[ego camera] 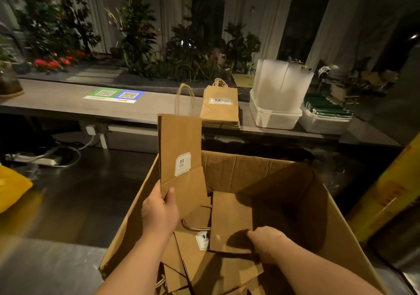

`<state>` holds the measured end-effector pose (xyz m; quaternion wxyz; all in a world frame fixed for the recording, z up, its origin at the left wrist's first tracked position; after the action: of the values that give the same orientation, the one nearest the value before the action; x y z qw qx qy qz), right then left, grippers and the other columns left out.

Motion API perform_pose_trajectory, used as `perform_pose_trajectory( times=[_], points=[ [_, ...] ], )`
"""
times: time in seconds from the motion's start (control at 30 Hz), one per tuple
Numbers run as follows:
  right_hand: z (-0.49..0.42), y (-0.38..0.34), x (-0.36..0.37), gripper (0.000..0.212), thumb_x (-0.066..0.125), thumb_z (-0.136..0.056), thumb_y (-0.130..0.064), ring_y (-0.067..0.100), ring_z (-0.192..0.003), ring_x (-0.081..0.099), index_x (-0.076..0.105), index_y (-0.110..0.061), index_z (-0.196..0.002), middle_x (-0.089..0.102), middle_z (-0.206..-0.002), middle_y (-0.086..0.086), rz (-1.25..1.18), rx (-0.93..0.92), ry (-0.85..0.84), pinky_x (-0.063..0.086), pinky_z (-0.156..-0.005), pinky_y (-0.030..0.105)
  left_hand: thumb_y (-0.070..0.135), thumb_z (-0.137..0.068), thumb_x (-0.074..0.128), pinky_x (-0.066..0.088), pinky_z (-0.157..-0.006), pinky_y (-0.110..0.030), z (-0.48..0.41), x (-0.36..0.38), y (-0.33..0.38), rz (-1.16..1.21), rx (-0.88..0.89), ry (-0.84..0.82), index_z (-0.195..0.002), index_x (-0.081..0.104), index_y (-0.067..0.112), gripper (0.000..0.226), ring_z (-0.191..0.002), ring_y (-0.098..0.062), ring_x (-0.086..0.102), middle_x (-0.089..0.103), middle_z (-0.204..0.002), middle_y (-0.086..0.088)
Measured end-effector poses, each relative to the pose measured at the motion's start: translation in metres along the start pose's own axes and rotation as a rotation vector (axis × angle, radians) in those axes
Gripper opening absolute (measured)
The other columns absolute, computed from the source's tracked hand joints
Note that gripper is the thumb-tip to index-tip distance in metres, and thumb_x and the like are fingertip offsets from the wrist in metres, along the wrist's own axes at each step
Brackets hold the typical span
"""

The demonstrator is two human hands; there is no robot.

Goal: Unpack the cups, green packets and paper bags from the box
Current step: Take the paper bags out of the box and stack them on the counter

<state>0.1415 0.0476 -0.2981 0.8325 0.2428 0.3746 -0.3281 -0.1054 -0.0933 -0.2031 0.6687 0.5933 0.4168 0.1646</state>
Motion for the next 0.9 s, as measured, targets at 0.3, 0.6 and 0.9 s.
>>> perform_pose_trajectory(
  times=[0.3, 0.6, 0.9],
  points=[
    [0.064, 0.042, -0.085, 0.047, 0.060, -0.098, -0.012, 0.016, -0.120, 0.061, 0.058, -0.035, -0.138, 0.065, -0.128, -0.007, -0.345, 0.126, 0.538, 0.051, -0.106, 0.035, 0.028, -0.106, 0.050, 0.054, -0.094, -0.048, -0.002, -0.005, -0.004, -0.064, -0.069, 0.080, -0.147, 0.049, 0.017, 0.042, -0.123, -0.031, 0.062, 0.063, -0.132, -0.008],
    [0.105, 0.055, -0.121, 0.029, 0.065, -0.097, -0.012, 0.020, -0.105, 0.074, 0.064, -0.021, -0.124, 0.077, -0.109, 0.001, -1.626, -0.244, 0.523, 0.055, -0.098, 0.047, 0.019, -0.105, 0.053, 0.048, -0.103, -0.057, 0.005, -0.001, -0.009, 0.301, -0.286, -0.050, -0.115, 0.060, 0.039, 0.023, -0.114, -0.026, 0.062, 0.067, -0.112, 0.002],
    [0.047, 0.000, -0.081, 0.036, 0.061, -0.101, -0.008, 0.023, -0.105, 0.069, 0.049, -0.017, -0.133, 0.071, -0.114, 0.005, -1.864, -0.051, 0.489, 0.058, -0.084, 0.039, 0.036, -0.107, 0.042, 0.054, -0.096, -0.059, 0.027, 0.021, 0.005, 0.531, -0.304, -0.495, -0.129, 0.065, 0.031, 0.032, -0.109, -0.031, 0.072, 0.076, -0.114, -0.006]
  ],
)
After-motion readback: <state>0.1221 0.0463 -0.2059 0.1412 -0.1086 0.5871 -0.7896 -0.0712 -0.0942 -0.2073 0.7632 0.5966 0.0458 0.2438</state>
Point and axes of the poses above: each hand's wrist, its own z-axis away from the middle knuckle, its own x-axis out of the palm, y = z × x, the point moved 5 cm from there along -z, towards the middle knuckle
